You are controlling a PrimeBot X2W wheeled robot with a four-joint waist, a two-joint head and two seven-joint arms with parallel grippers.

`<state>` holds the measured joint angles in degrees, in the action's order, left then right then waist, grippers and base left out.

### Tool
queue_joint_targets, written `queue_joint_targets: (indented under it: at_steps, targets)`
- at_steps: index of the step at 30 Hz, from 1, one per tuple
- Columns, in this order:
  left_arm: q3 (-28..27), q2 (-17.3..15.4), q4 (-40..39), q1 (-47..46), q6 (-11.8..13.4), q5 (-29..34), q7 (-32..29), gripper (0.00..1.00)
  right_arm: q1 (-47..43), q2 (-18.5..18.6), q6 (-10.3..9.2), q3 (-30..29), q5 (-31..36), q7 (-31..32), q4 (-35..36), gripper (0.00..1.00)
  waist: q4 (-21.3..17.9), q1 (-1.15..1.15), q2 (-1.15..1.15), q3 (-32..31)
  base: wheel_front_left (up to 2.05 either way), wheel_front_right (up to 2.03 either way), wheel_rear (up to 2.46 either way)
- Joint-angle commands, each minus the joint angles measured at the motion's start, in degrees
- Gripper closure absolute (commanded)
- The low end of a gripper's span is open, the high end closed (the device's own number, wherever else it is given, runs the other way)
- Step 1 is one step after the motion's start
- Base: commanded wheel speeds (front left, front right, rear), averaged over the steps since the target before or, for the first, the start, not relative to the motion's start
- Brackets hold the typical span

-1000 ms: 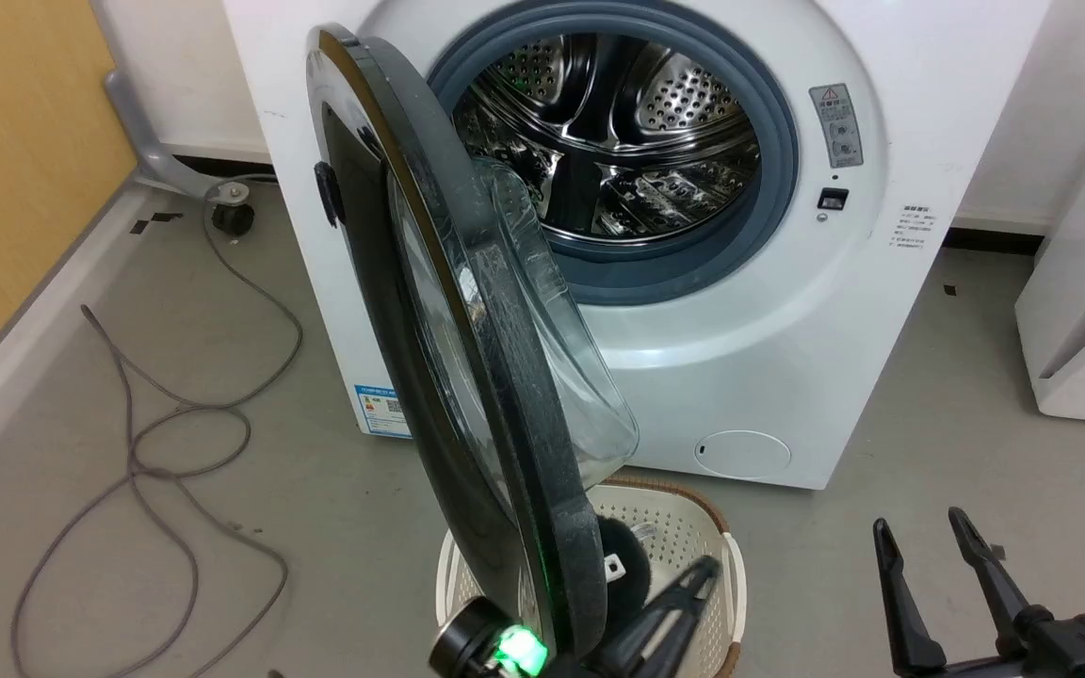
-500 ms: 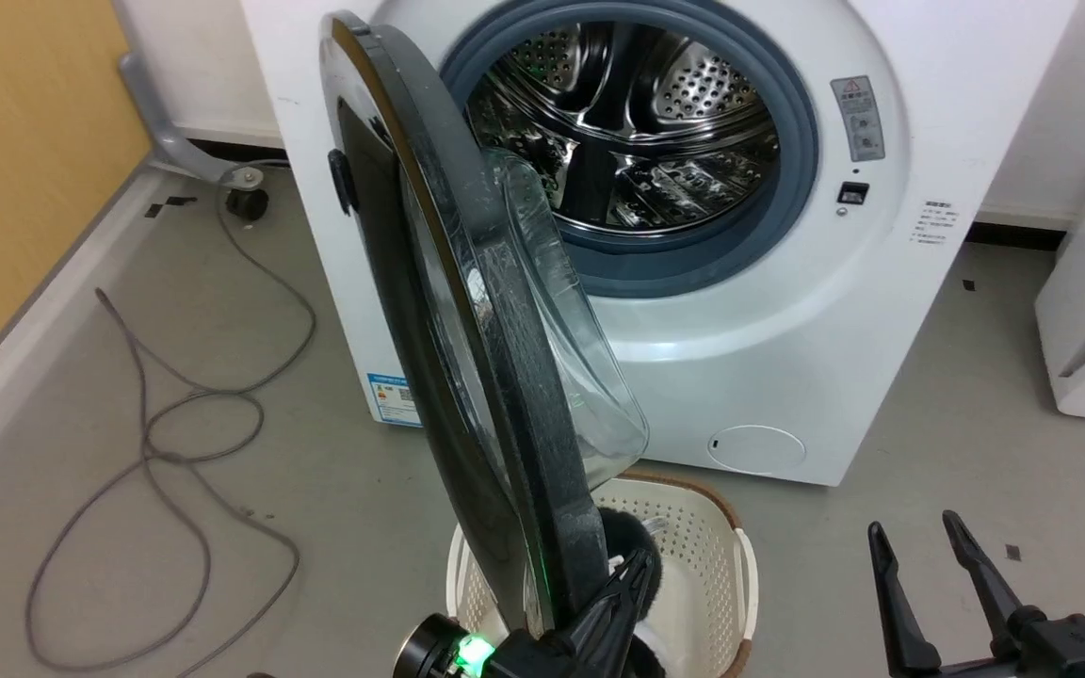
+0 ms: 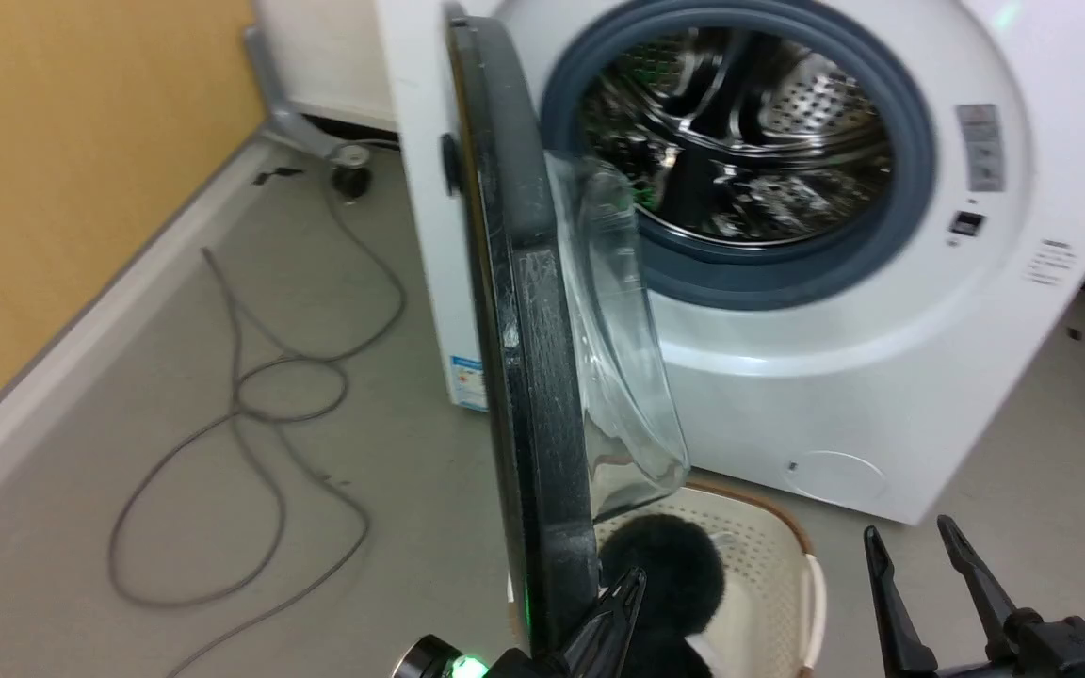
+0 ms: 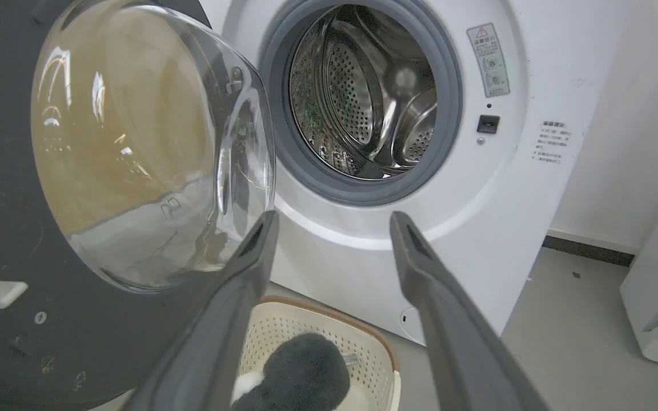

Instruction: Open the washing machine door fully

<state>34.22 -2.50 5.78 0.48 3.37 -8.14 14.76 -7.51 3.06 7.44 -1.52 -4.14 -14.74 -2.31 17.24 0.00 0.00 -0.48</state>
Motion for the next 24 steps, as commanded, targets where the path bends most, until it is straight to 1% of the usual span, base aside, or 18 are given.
queue_joint_targets:
  at_steps: [1,9,12,17,24]
  targets:
    - [-0.95,-0.38,0.01,0.62,0.32,0.48,0.24,1.00,0.32,-0.18,0.05,-0.05,-0.31,-0.26,-0.11,0.00,2.59,0.00,0.00,-0.03,0.00,0.00,0.00]
    - [-3.00,-0.38,-0.33,0.95,0.12,1.40,0.24,1.00,0.40,-0.18,0.05,-0.13,-0.74,-0.26,-0.05,0.00,9.88,0.00,0.00,0.50,0.00,0.00,0.00]
    - [-4.11,-0.60,-0.40,1.38,0.03,1.91,0.24,1.00,0.44,-0.18,0.05,0.37,-0.99,-0.26,-0.16,0.00,11.99,0.00,0.00,0.80,0.00,0.00,0.00]
    - [-7.91,-0.77,-1.12,2.15,1.43,2.19,0.24,1.00,2.32,-0.18,0.05,2.40,-0.40,-0.26,-0.82,0.00,13.02,0.00,0.00,2.37,0.00,0.00,0.00]
    - [-15.07,-0.69,-1.66,1.65,2.97,1.05,0.24,1.00,4.21,-0.18,0.05,3.22,0.70,-0.26,-1.41,0.00,13.81,0.00,0.00,4.31,0.00,0.00,0.00]
